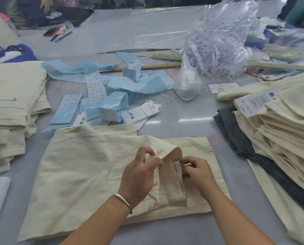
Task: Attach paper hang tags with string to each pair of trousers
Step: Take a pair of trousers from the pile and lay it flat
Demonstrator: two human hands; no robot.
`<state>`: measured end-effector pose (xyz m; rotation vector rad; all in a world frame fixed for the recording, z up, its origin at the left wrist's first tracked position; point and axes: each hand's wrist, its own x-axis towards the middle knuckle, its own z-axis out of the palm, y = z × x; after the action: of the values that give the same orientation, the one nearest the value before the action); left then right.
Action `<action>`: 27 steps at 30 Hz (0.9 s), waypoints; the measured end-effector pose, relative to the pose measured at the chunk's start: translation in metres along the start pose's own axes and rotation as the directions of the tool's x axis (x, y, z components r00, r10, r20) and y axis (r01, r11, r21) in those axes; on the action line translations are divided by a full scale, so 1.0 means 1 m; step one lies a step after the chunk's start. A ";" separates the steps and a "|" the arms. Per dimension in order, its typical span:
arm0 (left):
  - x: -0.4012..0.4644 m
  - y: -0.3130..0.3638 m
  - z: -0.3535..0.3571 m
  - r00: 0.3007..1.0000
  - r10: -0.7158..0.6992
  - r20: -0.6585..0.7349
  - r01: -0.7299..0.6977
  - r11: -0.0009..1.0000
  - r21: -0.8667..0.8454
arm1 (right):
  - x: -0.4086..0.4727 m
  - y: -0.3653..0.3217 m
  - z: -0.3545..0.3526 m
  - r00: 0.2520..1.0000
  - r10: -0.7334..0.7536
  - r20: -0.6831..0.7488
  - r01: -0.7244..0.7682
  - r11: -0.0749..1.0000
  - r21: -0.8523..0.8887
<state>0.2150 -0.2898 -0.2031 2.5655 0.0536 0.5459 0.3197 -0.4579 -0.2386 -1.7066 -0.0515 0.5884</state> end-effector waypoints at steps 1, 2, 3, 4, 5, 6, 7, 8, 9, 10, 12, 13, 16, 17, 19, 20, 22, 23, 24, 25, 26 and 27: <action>0.000 -0.001 0.000 1.000 -0.003 0.017 0.003 1.000 0.008 | 0.002 -0.003 -0.001 0.999 0.030 0.033 -0.030 0.999 0.011; 0.000 -0.001 0.001 0.999 -0.011 0.032 0.010 1.000 0.015 | 0.004 -0.005 -0.003 0.996 0.063 0.068 -0.065 0.997 0.032; -0.001 -0.001 0.001 0.999 -0.019 0.046 0.018 1.000 0.026 | 0.005 -0.009 -0.004 0.991 0.087 0.101 -0.090 0.996 0.026; -0.002 0.001 0.002 0.998 -0.030 0.055 0.028 0.999 0.041 | 0.009 -0.011 -0.006 0.988 0.094 0.122 -0.092 0.996 -0.020; -0.002 0.003 0.003 0.997 -0.041 0.062 0.037 0.998 0.059 | 0.013 -0.013 -0.008 0.985 0.102 0.141 -0.090 0.992 -0.090; -0.003 0.006 0.005 0.996 -0.065 0.067 0.060 0.995 0.074 | 0.015 -0.016 -0.008 0.981 0.110 0.159 -0.085 0.984 -0.156; -0.005 0.009 0.006 0.993 -0.097 0.066 0.091 0.992 0.089 | 0.017 -0.020 -0.008 0.978 0.120 0.171 -0.086 0.978 -0.191; -0.006 0.013 0.007 0.989 -0.136 0.059 0.129 0.986 0.107 | 0.018 -0.023 -0.006 0.973 0.138 0.184 -0.102 0.976 -0.192; -0.007 0.016 0.008 0.984 -0.176 0.042 0.170 0.978 0.119 | 0.018 -0.025 -0.006 0.962 0.181 0.204 -0.154 0.978 -0.142; -0.008 0.020 0.008 0.976 -0.215 0.022 0.210 0.968 0.136 | 0.017 -0.027 -0.005 0.942 0.235 0.240 -0.230 0.972 -0.050; -0.009 0.027 0.008 0.959 -0.282 -0.026 0.282 0.944 0.173 | 0.014 -0.027 -0.004 0.891 0.300 0.341 -0.361 0.924 0.129; -0.011 0.030 0.009 0.952 -0.305 -0.038 0.307 0.932 0.192 | 0.013 -0.026 -0.003 0.877 0.300 0.376 -0.387 0.904 0.182; -0.015 0.039 0.015 0.929 -0.369 -0.033 0.366 0.901 0.232 | 0.007 -0.021 0.000 0.870 0.231 0.435 -0.364 0.897 0.252; -0.017 0.040 0.017 0.919 -0.393 -0.025 0.387 0.889 0.246 | 0.005 -0.019 0.002 0.871 0.191 0.454 -0.336 0.904 0.265; -0.018 0.043 0.020 0.896 -0.444 -0.002 0.428 0.864 0.266 | 0.001 -0.017 0.002 0.868 0.117 0.482 -0.275 0.922 0.271; -0.019 0.045 0.021 0.888 -0.460 0.004 0.443 0.857 0.262 | -0.001 -0.017 0.002 0.866 0.084 0.493 -0.244 0.931 0.270; -0.019 0.046 0.021 0.894 -0.448 -0.024 0.441 0.868 0.228 | -0.003 -0.016 -0.001 0.863 0.015 0.505 -0.179 0.944 0.278; -0.019 0.046 0.020 0.900 -0.432 -0.052 0.433 0.878 0.201 | -0.004 -0.017 -0.001 0.860 -0.022 0.510 -0.144 0.948 0.285; -0.019 0.047 0.018 0.902 -0.424 -0.081 0.432 0.886 0.167 | -0.005 -0.020 -0.002 0.856 -0.063 0.513 -0.102 0.952 0.288; -0.020 0.047 0.016 0.899 -0.423 -0.111 0.435 0.891 0.131 | -0.007 -0.022 -0.003 0.847 -0.112 0.519 -0.051 0.956 0.290; -0.021 0.047 0.013 0.896 -0.421 -0.145 0.436 0.894 0.100 | -0.009 -0.026 -0.004 0.836 -0.159 0.524 0.005 0.959 0.283; -0.022 0.048 0.010 0.892 -0.412 -0.187 0.431 0.899 0.076 | -0.011 -0.030 -0.004 0.821 -0.201 0.534 0.056 0.960 0.276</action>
<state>0.1950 -0.3388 -0.1955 2.5001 0.7052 0.5955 0.3206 -0.4585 -0.2064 -1.2268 -0.4917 0.9367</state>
